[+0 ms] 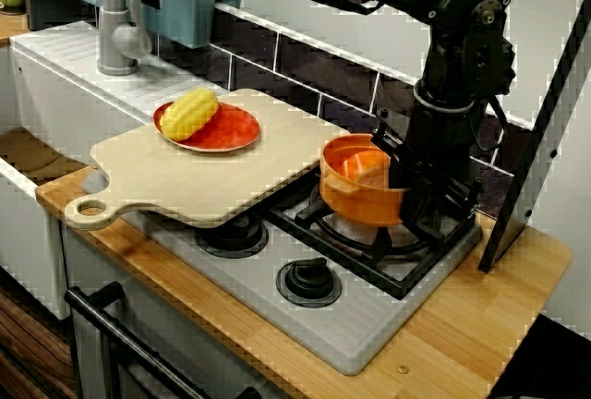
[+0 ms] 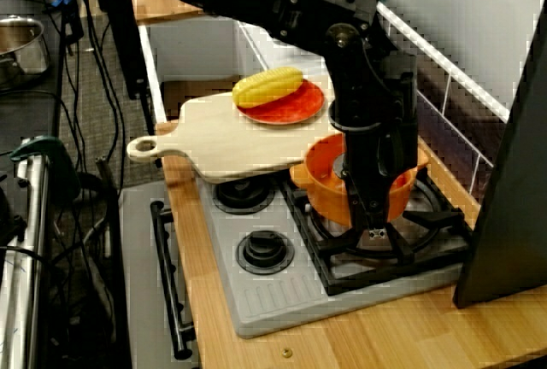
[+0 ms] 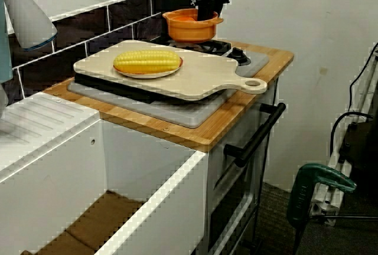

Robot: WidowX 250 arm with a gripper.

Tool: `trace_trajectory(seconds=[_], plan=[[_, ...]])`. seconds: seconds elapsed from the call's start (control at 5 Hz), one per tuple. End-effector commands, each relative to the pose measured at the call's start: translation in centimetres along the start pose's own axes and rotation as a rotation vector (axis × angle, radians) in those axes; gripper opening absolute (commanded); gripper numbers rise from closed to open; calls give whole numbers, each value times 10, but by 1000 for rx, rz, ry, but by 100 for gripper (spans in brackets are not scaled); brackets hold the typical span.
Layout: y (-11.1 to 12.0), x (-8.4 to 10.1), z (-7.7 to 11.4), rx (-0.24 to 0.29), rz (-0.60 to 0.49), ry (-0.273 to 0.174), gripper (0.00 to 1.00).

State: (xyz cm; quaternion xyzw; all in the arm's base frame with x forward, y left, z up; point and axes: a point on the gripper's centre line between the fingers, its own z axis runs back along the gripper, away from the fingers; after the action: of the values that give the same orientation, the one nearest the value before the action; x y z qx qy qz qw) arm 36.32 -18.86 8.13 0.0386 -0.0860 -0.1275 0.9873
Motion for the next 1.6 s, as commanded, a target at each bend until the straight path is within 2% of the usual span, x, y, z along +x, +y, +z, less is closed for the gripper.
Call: trace_trajectory(seconds=[0.0,0.2,0.4,0.6,1.0,1.4], plan=[[4,-1,15,4,3,-46,0],[6,-2,14,10,8,-45,0],[7,-3,14,8,12,-45,71],[7,-3,14,11,12,-44,100],[9,-3,18,3,18,-42,100],[19,-2,33,-32,35,-56,100]])
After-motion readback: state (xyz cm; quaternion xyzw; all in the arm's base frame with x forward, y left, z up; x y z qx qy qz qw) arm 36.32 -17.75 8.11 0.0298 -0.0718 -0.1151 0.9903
